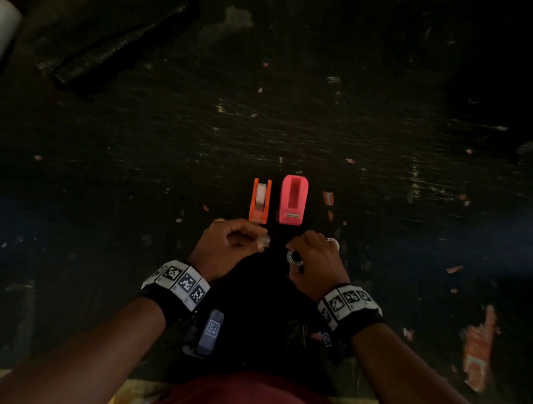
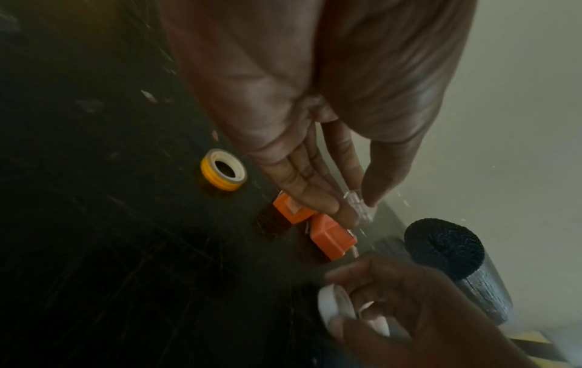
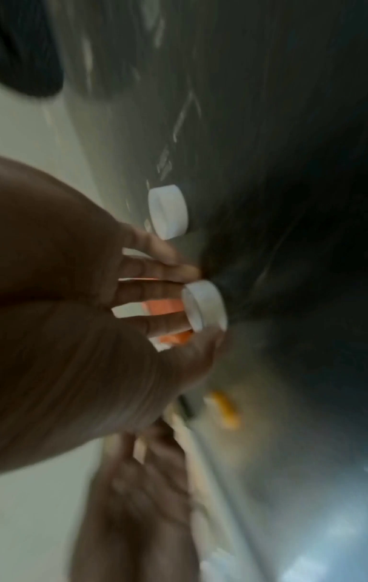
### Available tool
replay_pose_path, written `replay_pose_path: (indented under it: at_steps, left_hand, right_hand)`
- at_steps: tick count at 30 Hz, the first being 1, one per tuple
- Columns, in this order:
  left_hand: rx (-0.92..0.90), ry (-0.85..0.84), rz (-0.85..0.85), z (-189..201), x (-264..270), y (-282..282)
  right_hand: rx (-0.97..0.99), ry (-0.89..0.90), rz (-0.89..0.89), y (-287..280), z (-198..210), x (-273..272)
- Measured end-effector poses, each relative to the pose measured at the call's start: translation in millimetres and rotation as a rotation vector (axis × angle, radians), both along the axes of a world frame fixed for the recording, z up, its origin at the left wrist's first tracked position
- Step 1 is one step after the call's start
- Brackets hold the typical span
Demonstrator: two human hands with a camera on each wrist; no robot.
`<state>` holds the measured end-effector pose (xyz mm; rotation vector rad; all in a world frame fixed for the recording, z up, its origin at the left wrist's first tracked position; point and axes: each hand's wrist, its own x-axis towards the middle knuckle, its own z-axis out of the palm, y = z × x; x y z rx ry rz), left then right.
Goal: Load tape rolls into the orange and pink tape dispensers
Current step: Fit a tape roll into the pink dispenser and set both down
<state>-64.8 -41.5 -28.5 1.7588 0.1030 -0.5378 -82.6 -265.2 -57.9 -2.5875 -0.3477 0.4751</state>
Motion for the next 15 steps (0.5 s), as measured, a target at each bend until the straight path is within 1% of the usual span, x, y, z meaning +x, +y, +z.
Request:
replay_pose_path:
  at_steps: [2,4,5,7,10,15]
  left_hand:
    - [-0.025,-0.007,-0.001,2.2,-1.4,1.4]
    - [-0.044,-0.01,0.009,5.5,-1.3,2.3]
    - [-0.039,-0.019,0.013,6.5,-0.8,2.3]
    - [-0.027,-0.038,0.02,7.3,0.4,0.7]
    - [-0.043,-0.04,0.032,10.7,3.0,-4.0]
    - [-0.039,-0.048,0.004,17.2,5.2,-7.0]
  right_hand:
    - [0.212,0.055,-0.168,2.1,-0.6,3.3]
    - [0.513,0.168,-0.403,3.5,7.8,9.5]
    - [0.656,0.241,-0.476,4.4,14.7,12.7]
    - [0.839,0.317,-0.5,4.0,24.9,18.5]
    - [0.924,0.384,-0.449,4.4,35.6,22.7]
    - [0.959,0.432,-0.479,5.0,34.9,21.5]
